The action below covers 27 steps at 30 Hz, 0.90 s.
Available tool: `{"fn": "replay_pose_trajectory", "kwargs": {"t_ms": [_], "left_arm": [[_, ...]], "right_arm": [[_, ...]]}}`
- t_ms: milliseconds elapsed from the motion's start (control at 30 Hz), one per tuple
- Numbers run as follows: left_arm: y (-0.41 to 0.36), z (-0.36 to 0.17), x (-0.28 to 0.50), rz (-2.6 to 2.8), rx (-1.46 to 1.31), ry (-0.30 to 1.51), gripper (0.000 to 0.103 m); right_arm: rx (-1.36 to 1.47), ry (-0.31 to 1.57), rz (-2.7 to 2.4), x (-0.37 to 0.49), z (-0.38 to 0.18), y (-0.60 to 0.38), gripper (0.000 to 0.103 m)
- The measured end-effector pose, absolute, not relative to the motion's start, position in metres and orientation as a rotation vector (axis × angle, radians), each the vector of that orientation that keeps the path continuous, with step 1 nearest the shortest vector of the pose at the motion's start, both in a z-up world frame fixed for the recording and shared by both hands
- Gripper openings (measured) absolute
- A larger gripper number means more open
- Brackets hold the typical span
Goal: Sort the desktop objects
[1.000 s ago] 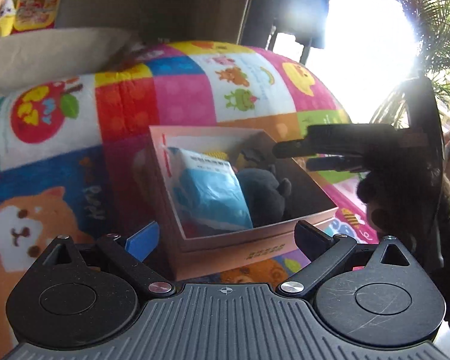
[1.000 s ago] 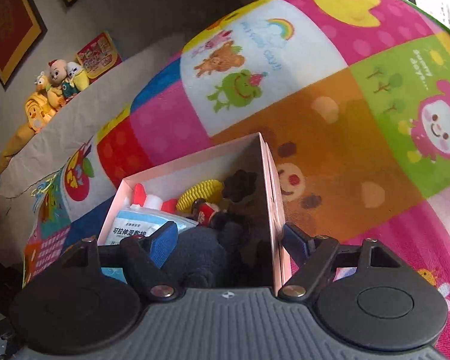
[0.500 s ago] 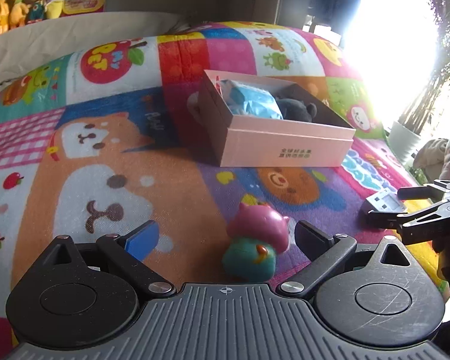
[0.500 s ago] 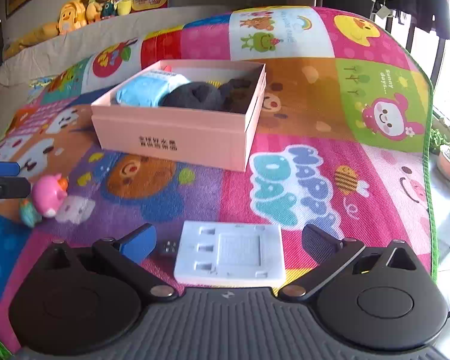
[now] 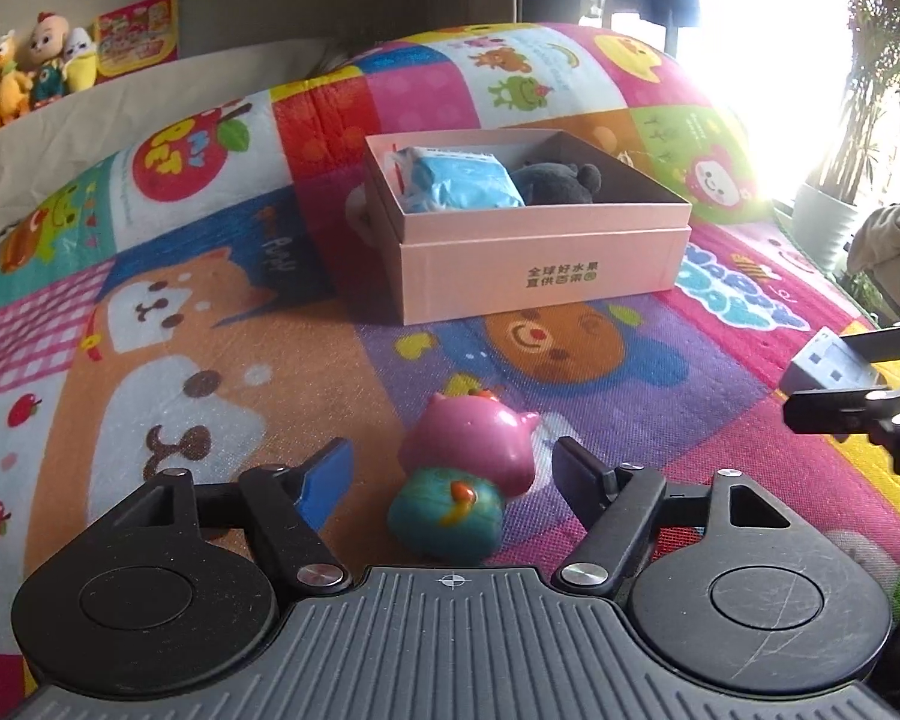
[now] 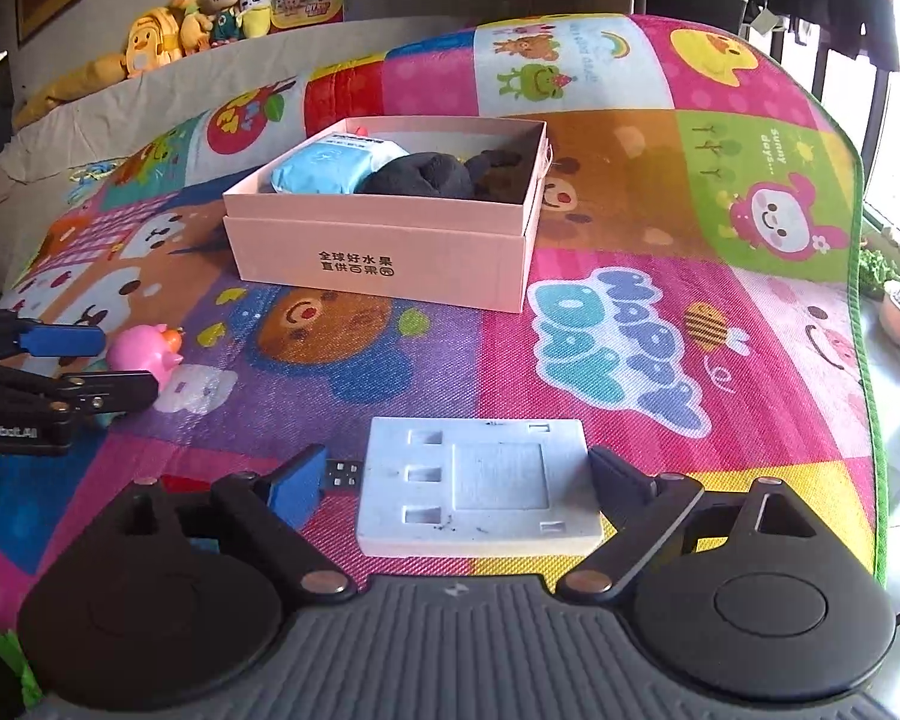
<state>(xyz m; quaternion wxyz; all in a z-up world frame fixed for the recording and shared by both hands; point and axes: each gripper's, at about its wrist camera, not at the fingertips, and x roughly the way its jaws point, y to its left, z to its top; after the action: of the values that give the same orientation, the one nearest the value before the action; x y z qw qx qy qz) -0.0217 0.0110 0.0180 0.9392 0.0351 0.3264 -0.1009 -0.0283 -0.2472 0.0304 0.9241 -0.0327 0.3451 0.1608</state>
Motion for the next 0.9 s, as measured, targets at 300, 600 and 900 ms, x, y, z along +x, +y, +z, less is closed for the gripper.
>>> {"fn": "replay_pose_trajectory", "kwargs": {"t_ms": [300,600,900], "left_arm": [[0.002,0.026,-0.02,-0.226,0.085,0.675,0.053],[-0.035,0.131,0.033,-0.337,0.12,0.435,0.053],[-0.081,0.165,0.147,-0.297,0.054,0.326,0.093]], "right_arm": [[0.063,0.619,0.443,-0.058,0.072,-0.275,0.091],[0.091,0.537,0.379,-0.059,0.08,-0.294,0.091],[0.089,0.608,0.319,-0.031,0.064,-0.297,0.091]]}}
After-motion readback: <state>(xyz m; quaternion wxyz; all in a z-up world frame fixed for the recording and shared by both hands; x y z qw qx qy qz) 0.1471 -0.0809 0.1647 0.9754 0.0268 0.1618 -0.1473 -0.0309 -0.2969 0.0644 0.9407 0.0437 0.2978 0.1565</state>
